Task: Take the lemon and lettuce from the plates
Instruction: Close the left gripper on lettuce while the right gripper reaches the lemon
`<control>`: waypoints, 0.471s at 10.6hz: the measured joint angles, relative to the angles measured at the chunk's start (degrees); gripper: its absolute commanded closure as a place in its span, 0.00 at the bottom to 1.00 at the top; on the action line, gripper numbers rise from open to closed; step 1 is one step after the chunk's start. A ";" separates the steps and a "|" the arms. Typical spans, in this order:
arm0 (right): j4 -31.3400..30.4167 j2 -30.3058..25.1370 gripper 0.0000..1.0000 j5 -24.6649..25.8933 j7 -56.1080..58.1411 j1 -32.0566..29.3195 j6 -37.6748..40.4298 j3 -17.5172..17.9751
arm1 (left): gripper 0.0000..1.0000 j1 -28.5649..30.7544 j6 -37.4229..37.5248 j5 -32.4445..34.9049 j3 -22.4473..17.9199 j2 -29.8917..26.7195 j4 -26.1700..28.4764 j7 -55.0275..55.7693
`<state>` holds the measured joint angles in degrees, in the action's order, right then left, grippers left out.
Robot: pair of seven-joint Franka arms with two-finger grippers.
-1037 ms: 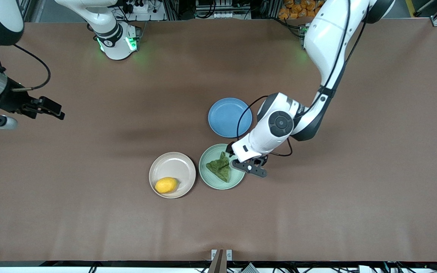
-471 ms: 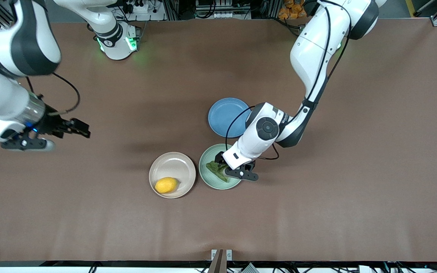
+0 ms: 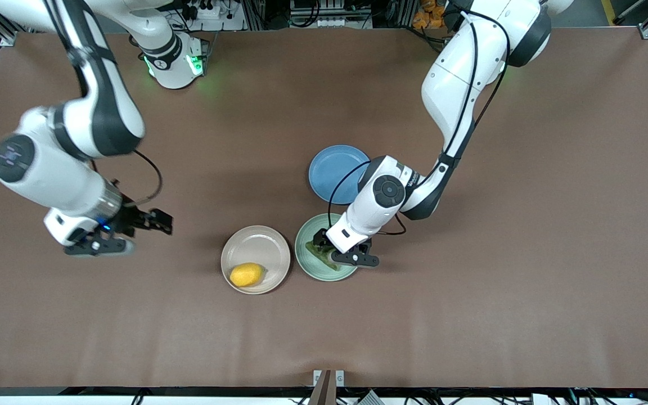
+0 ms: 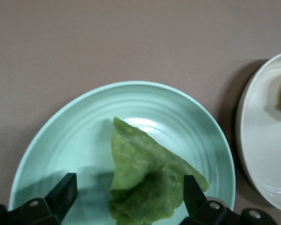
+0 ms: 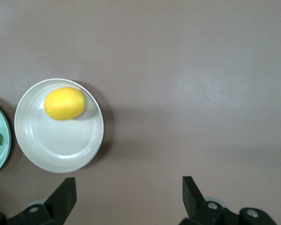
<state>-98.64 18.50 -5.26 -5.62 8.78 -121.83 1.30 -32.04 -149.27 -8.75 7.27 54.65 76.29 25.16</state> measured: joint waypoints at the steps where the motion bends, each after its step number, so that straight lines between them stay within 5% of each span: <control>1: 0.83 2.84 0.00 0.00 0.01 1.28 -2.86 0.03 | 0.10 -0.18 0.00 0.00 0.00 0.10 -0.04 0.46; 5: 4.75 13.90 0.00 0.02 0.02 4.45 -14.18 0.05 | 0.76 -0.32 -0.02 0.00 -0.03 0.34 -0.39 5.16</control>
<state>-93.89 32.40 -5.24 -5.60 13.23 -136.00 1.35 -32.35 -149.29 -8.76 7.24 54.99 75.90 30.32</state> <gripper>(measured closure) 0.000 0.176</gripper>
